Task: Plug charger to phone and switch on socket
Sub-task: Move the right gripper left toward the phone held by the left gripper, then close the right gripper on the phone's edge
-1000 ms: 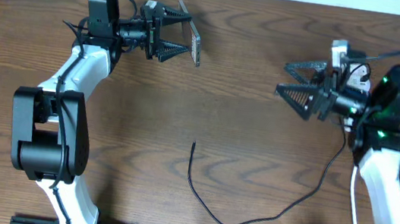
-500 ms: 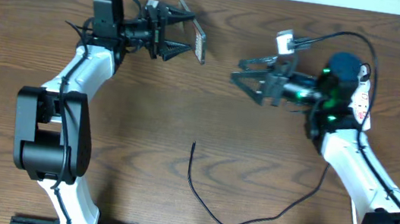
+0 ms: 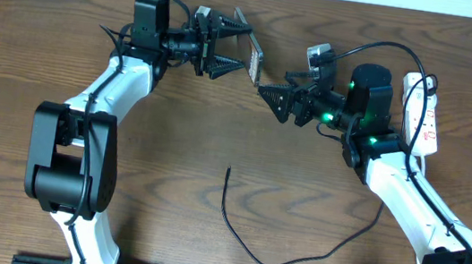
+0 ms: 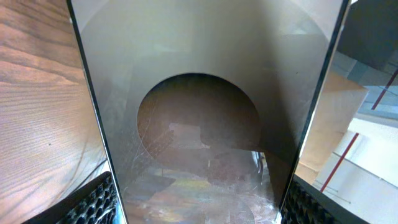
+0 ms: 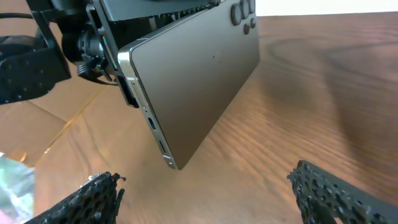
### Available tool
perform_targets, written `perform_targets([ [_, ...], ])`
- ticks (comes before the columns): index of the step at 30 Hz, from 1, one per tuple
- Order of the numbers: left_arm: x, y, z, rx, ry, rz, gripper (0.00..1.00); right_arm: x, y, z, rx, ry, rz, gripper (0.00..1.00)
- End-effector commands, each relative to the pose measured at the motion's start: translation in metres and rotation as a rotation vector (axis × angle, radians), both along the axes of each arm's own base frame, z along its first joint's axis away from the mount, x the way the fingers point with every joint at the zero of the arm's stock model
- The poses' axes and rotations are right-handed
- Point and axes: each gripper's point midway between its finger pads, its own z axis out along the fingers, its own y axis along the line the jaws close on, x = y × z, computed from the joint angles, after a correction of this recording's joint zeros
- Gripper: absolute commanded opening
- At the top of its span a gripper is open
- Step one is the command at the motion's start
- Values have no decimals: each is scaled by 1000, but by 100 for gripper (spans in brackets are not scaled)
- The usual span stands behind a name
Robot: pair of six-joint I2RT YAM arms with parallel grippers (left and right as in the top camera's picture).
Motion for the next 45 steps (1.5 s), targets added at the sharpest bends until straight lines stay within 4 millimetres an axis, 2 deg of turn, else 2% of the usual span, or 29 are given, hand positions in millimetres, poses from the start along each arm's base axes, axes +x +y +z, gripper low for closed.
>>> perform_targets([
  [1,7,0,8,8,-40,16,8,2,2,1,-36,-60,17,88],
  [11,7,-18,0,44,-29,40,7,-10,21,5,-47,-122,95,88],
  [24,-13,-55,0,41,-31,-43,8,-1,16,4,-70,-134,38,86],
  [31,-27,-76,0,40,-32,-92,7,2,13,2,-83,-133,13,79],
  [45,-33,-82,2,31,-30,-121,7,3,12,2,-85,-131,5,75],
])
